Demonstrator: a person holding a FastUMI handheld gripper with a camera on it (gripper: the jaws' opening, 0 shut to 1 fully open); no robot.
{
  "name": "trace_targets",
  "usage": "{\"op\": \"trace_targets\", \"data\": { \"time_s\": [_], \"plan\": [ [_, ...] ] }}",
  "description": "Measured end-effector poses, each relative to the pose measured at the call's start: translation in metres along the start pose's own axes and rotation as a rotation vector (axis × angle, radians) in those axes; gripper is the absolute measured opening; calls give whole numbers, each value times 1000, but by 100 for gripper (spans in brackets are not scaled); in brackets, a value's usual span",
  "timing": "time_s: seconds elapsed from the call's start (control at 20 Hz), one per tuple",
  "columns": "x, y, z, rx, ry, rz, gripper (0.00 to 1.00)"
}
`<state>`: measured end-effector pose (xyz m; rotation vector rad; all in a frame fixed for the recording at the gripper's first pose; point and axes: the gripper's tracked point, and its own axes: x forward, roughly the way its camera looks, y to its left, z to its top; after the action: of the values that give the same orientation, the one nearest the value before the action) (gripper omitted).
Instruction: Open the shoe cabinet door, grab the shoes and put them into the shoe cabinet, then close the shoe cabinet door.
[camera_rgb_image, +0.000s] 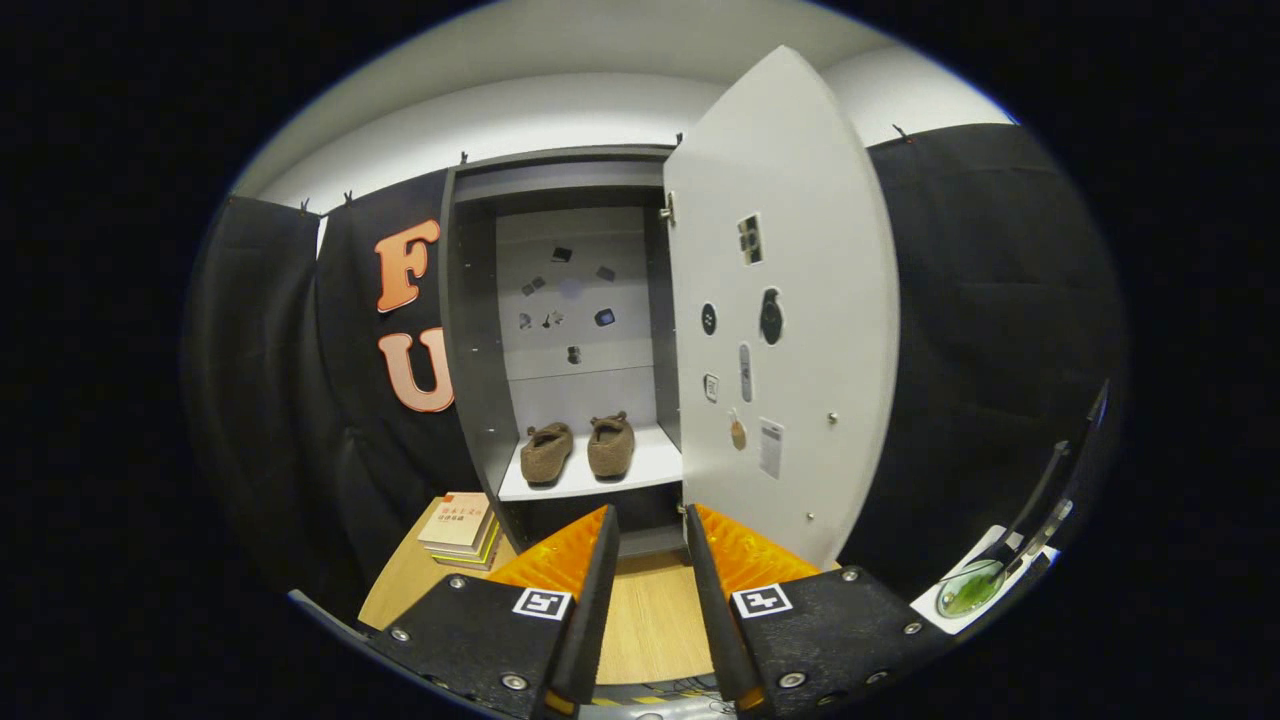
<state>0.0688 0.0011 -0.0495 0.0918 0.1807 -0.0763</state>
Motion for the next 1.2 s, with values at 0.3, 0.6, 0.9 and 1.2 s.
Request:
{"op": "trace_targets", "data": {
  "time_s": [0.3,0.6,0.9,1.2],
  "plan": [
    [-35,-67,-4,26,-5,-130,47],
    [-39,-120,-14,36,8,-231,52],
    [-3,-158,-11,65,-15,-236,56],
    [42,-171,-2,85,-19,-190,58]
  ]
}}
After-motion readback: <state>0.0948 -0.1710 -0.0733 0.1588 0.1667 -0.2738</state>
